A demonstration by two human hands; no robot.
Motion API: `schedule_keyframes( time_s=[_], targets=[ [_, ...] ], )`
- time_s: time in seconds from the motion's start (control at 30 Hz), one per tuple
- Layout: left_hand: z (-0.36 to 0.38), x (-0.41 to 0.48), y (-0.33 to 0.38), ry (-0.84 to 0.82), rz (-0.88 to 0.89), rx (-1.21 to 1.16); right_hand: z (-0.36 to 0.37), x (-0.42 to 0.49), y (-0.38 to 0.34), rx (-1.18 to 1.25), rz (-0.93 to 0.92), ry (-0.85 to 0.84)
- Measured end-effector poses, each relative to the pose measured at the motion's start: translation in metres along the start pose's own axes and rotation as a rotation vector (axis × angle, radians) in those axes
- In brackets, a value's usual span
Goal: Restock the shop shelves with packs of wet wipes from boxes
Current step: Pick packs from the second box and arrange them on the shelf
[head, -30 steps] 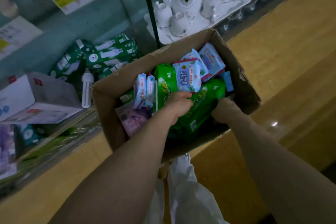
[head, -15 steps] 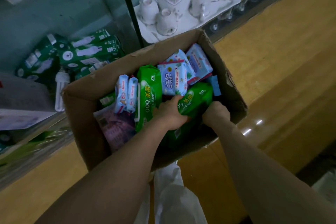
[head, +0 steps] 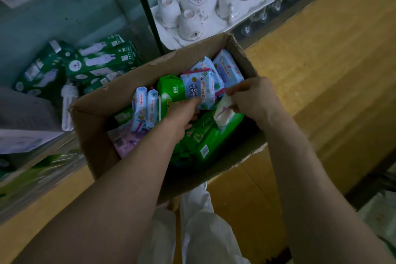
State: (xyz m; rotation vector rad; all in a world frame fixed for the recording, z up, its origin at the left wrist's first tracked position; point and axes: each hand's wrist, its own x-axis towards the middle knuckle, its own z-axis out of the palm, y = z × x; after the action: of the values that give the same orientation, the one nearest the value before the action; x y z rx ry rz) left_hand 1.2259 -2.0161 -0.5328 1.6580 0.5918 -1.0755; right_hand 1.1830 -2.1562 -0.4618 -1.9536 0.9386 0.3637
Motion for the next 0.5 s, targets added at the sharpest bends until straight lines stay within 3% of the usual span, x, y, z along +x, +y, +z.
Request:
schedule_keyframes(
  time_s=[0.13,0.23,0.37,0.5],
  targets=[
    [-0.016,-0.006,0.005,-0.142,-0.108,-0.165,0.001,0.0,-0.022,0.224,-0.02,-0.102],
    [-0.035,-0.01,0.001,-0.165,-0.162,-0.322,0.02,0.003,-0.03,0.26,-0.004,-0.182],
    [-0.069,-0.012,-0.012,-0.093,-0.184,-0.539,0.056,0.004,-0.025,0.267,0.09,-0.265],
    [-0.089,-0.017,-0.014,0.057,-0.126,-0.632,0.088,0.003,-0.011,0.238,0.155,-0.211]
  ],
)
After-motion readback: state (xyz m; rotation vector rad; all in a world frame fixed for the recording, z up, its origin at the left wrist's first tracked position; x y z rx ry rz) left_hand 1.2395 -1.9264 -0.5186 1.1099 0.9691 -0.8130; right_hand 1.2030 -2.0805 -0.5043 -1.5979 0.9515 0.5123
